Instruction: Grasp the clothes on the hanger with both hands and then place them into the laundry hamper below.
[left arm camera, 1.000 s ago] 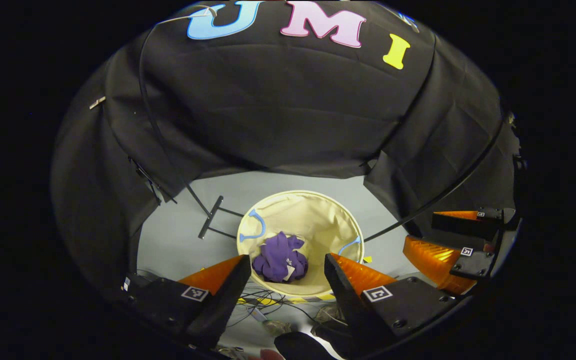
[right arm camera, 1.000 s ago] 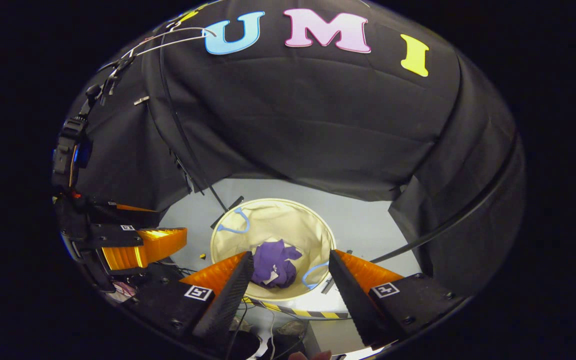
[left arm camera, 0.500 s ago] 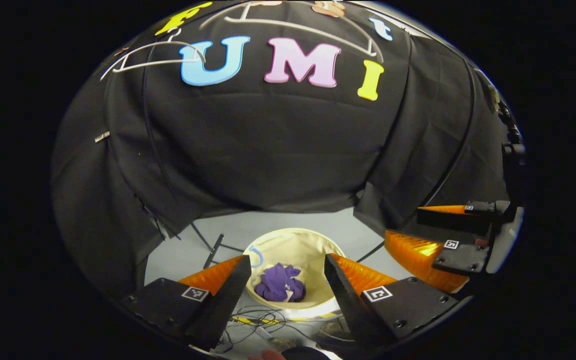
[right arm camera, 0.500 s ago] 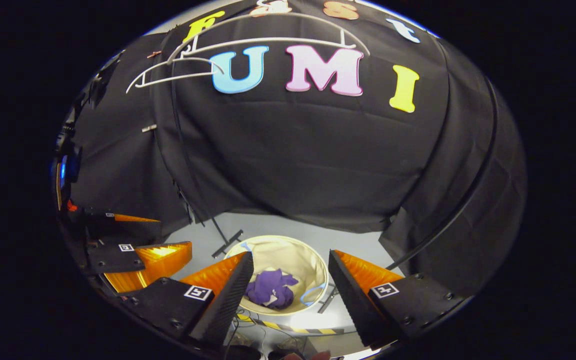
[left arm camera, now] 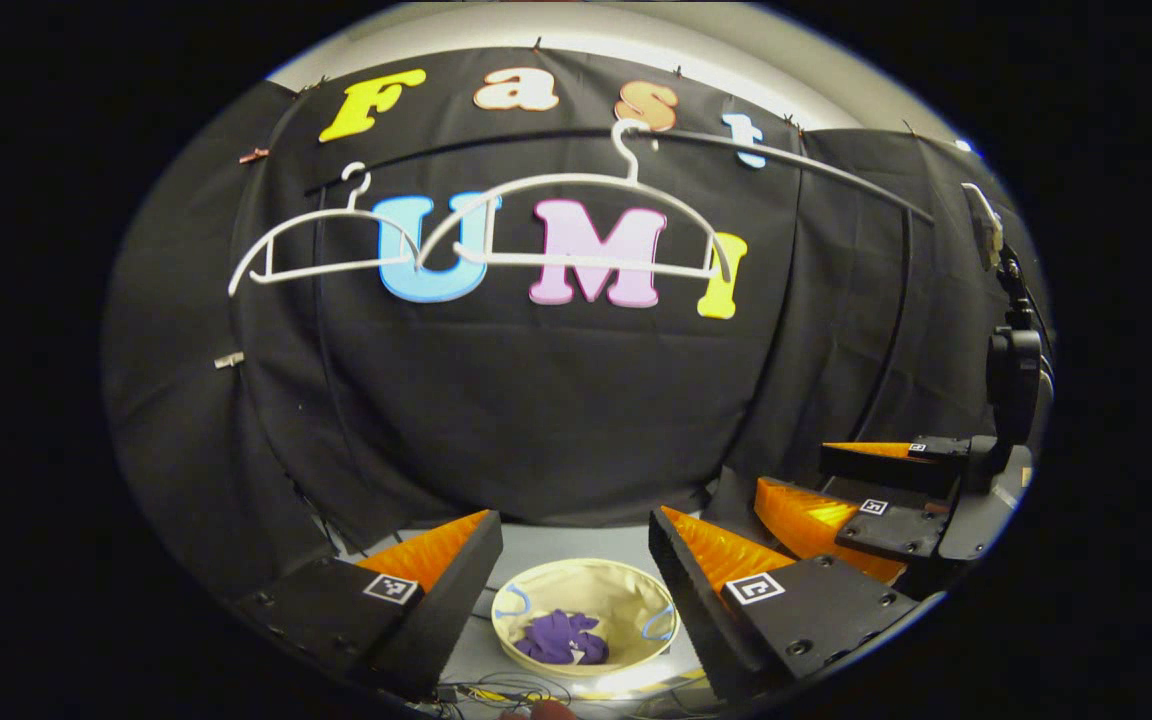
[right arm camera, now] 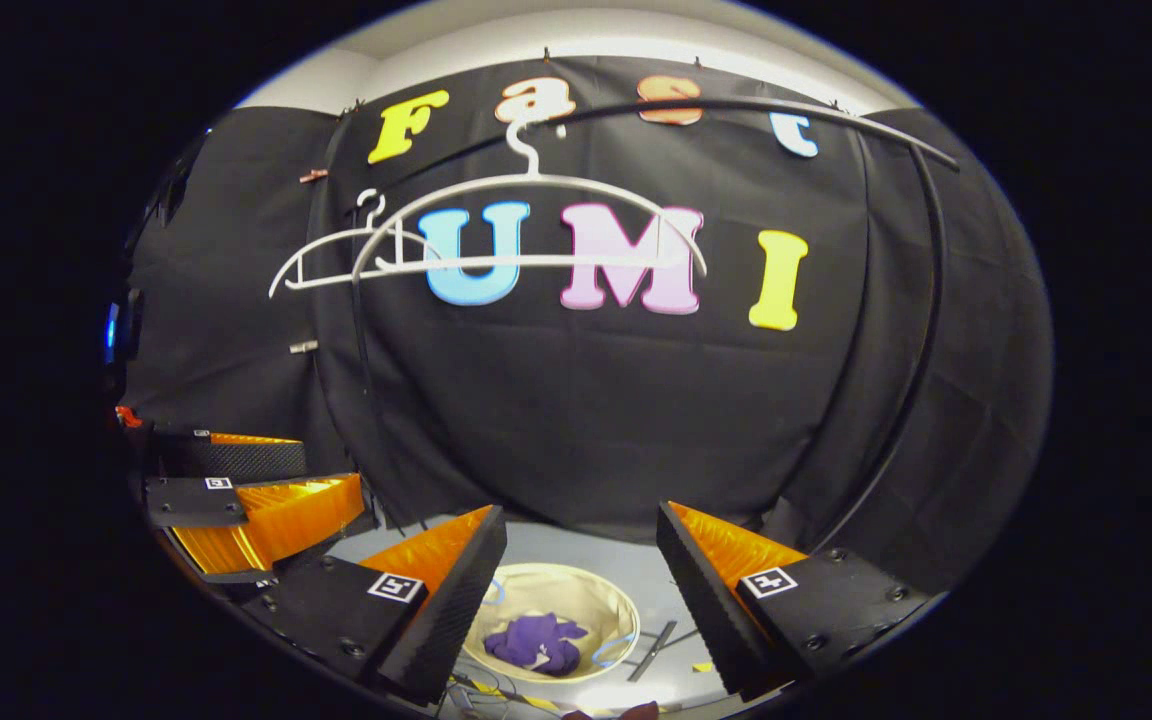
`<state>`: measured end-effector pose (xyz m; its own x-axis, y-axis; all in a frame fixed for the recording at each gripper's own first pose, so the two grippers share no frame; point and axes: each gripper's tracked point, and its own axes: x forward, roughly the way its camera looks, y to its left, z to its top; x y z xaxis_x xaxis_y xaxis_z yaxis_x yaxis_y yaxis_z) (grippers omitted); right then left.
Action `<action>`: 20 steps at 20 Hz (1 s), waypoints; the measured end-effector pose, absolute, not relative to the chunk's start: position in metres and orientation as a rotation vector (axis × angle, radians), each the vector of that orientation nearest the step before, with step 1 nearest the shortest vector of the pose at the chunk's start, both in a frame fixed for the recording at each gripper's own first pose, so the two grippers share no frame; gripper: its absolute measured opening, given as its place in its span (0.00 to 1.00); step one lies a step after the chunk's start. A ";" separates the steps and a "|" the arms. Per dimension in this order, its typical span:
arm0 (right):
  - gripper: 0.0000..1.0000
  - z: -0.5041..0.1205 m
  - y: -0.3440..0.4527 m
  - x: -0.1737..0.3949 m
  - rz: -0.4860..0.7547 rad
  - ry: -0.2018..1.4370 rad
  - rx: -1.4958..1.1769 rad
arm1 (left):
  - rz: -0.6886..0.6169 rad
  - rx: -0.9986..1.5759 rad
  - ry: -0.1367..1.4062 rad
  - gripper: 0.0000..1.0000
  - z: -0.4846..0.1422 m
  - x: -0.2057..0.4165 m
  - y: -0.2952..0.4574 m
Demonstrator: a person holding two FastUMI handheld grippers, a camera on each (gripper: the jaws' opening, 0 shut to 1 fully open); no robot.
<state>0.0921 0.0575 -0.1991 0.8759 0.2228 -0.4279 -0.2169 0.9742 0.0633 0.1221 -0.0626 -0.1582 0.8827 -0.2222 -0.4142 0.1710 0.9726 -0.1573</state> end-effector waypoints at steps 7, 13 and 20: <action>0.96 -0.091 0.058 0.103 0.203 0.214 0.005 | -0.148 -0.119 0.243 0.96 -0.054 0.119 -0.042; 0.96 -0.046 0.042 0.098 0.140 0.132 -0.007 | -0.111 -0.132 0.131 0.93 -0.003 0.095 -0.032; 0.98 0.000 0.034 0.085 0.111 0.020 -0.042 | -0.082 -0.106 0.031 0.93 0.030 0.076 -0.029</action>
